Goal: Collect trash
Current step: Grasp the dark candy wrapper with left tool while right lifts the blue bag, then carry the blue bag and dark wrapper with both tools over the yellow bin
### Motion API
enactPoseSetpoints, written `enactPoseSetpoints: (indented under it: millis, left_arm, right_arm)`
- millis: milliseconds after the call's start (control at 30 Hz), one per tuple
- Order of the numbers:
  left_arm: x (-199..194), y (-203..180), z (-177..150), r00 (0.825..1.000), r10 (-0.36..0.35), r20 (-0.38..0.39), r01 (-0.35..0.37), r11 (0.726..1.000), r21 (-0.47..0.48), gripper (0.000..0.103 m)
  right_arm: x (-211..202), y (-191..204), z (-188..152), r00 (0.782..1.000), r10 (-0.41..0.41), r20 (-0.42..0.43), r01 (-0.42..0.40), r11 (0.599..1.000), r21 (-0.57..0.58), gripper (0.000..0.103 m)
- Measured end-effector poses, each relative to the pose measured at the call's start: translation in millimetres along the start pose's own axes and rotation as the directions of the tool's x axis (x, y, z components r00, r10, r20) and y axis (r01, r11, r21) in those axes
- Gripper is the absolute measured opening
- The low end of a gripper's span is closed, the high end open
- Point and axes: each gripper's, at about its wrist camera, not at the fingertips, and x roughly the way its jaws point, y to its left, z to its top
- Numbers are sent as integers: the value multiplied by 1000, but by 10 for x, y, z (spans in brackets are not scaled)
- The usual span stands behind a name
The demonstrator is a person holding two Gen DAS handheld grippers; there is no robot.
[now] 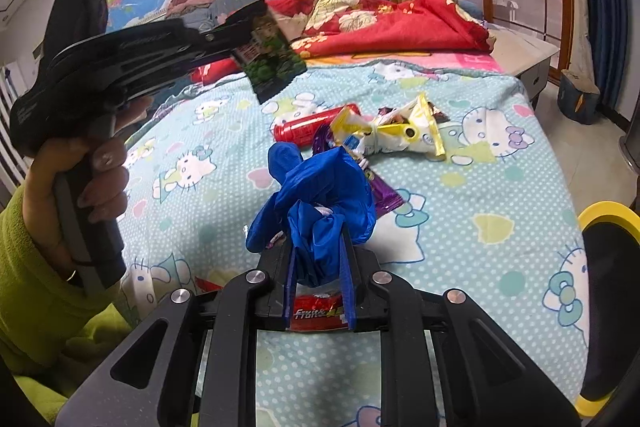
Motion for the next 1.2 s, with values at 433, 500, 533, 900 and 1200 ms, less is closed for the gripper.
enactPoseSetpoints:
  millis: [433, 500, 533, 900, 1200]
  left_arm:
    - [-51, -268, -28, 999, -48, -16, 49, 998, 40, 8]
    - [-41, -344, -47, 998, -59, -23, 60, 997, 52, 8]
    - [-33, -366, -52, 998, -62, -25, 64, 996, 57, 8]
    - [-37, -696, -120, 994, -105, -42, 109, 987, 118, 8]
    - [-57, -902, -165, 989, -141, -54, 148, 978, 150, 8]
  right_arm:
    - [-271, -222, 111, 995, -65, 76, 62, 997, 42, 18]
    - [-330, -289, 127, 993, -80, 89, 75, 996, 56, 18]
    - [-368, -330, 137, 991, -89, 97, 83, 994, 66, 18]
    - [-633, -645, 171, 977, -150, 149, 130, 982, 137, 18]
    - [-817, -841, 159, 964, -199, 179, 165, 969, 186, 18]
